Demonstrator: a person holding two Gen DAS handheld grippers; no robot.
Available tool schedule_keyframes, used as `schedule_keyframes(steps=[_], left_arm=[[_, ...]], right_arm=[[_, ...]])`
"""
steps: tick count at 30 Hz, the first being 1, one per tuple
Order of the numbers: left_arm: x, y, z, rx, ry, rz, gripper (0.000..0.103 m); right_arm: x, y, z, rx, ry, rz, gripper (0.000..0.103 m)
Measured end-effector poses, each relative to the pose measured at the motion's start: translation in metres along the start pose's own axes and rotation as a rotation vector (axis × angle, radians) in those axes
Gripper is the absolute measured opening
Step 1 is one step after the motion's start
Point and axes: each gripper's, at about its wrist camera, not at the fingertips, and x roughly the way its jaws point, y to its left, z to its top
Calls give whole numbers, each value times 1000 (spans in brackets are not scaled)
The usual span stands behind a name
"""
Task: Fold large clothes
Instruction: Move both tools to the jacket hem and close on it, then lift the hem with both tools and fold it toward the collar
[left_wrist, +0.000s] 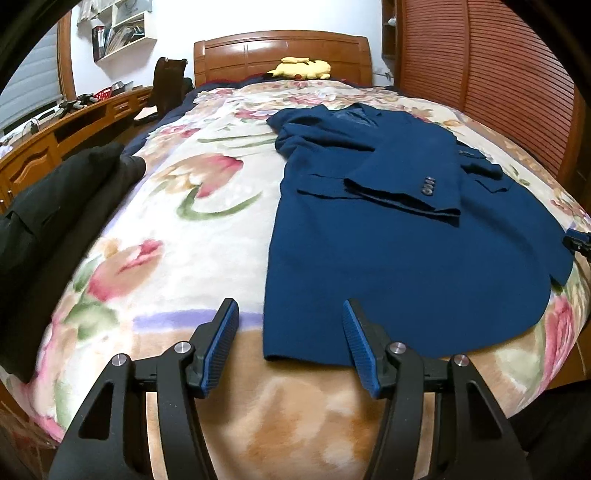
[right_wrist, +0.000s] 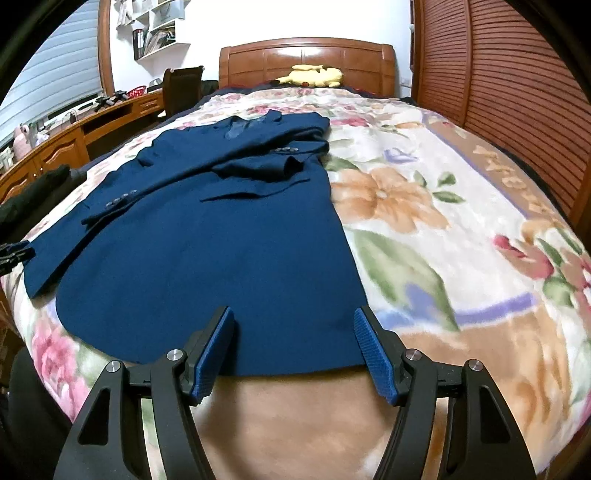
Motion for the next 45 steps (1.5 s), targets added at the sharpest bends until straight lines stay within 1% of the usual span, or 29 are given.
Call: schedule_keyframes(steps=[6, 9, 10, 12, 13, 14, 15, 16, 18, 19, 20, 21, 22, 24, 27, 31, 34, 36, 38, 42, 45], left_arm=[[6, 0, 2, 13, 21, -14, 59], [10, 2, 2, -9, 28, -39, 58], [10, 2, 2, -15, 29, -49, 55], [11, 2, 1, -23, 34, -83, 42], [10, 1, 0, -26, 35, -97, 40], [9, 1, 0, -24, 34, -95, 34], [8, 0, -1, -21, 34, -93, 26], [5, 1, -1, -27, 34, -97, 22], [0, 3, 0, -44, 29, -119, 12], [-4, 4, 1, -52, 23, -129, 10], [-9, 3, 2, -50, 16, -136, 8], [-13, 1, 3, -43, 9, -136, 6], [-19, -3, 4, -30, -6, -135, 6], [-29, -8, 6, -18, -33, -137, 5], [-43, -16, 9, 1, -68, -142, 5], [-49, -22, 13, 17, -83, -139, 5], [-46, -21, 14, 24, -78, -126, 5], [-42, -18, 13, 18, -68, -131, 5], [-36, -14, 12, 5, -49, -130, 5], [-19, -4, 10, -18, 2, -105, 6], [-15, -1, 5, -22, 12, -134, 5]], right_arm=[[6, 0, 7, 15, 22, -11, 69], [15, 2, 8, 24, 41, 14, 69], [16, 3, 9, 21, 48, 18, 69], [19, 6, 10, 15, 50, 31, 69], [20, 8, 11, 12, 51, 39, 68], [21, 10, 12, 7, 52, 47, 62], [22, 12, 12, 2, 53, 62, 54], [23, 14, 13, -3, 54, 75, 51], [23, 17, 12, -16, 50, 79, 39], [22, 18, 12, -16, 48, 82, 36], [22, 17, 12, -14, 44, 83, 25], [21, 15, 13, -8, 40, 84, 19], [20, 13, 14, 0, 37, 90, 17], [17, 8, 14, 18, 23, 107, 10], [10, 4, 15, 43, -4, 126, 7], [8, 5, 14, 35, -19, 117, 7], [10, 8, 12, 24, -10, 109, 7], [12, 8, 13, 23, -5, 108, 7], [14, 8, 12, 21, -2, 106, 7], [14, 10, 13, 15, 4, 100, 7], [14, 11, 13, 16, 5, 95, 7]])
